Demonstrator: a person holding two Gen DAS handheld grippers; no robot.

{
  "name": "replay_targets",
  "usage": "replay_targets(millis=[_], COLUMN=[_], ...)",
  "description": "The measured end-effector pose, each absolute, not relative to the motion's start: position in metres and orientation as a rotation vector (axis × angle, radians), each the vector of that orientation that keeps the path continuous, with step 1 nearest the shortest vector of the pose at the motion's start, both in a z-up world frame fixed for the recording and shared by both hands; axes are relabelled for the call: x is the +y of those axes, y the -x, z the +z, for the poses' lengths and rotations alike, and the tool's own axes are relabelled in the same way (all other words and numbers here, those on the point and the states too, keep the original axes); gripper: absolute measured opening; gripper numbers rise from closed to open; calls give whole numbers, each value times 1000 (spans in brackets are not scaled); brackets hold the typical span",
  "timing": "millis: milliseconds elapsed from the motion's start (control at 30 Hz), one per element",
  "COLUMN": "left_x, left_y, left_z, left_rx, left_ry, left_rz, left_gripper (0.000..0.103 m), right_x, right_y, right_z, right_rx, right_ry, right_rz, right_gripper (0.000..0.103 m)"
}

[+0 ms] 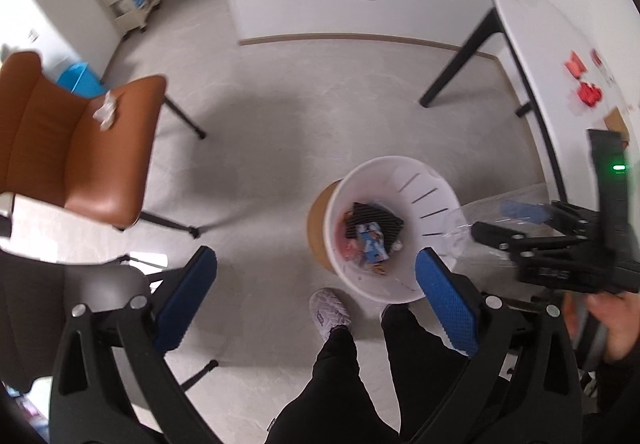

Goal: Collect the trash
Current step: 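Carry the blue box and clear bottle over the white bin and open both tools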

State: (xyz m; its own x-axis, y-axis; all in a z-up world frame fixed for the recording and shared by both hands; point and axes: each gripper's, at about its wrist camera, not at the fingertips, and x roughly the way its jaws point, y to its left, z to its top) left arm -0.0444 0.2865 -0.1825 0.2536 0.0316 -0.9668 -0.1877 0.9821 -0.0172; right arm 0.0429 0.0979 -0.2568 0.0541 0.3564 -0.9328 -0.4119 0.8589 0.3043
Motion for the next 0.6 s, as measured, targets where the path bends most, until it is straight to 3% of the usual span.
replay_targets(millis=[267, 600], left_x=[314, 303], left_y=[61, 53], left_z=[-181, -174], left_rx=[1314, 1286], left_ry=[175, 150], left_rz=[215, 182], left_gripper=[95, 95], right_x=[123, 111], right_y=[-40, -31], right_z=[-270, -229], right_rx=[1433, 1390], right_ry=[63, 65], right_rz=[550, 460], right_gripper=[98, 99])
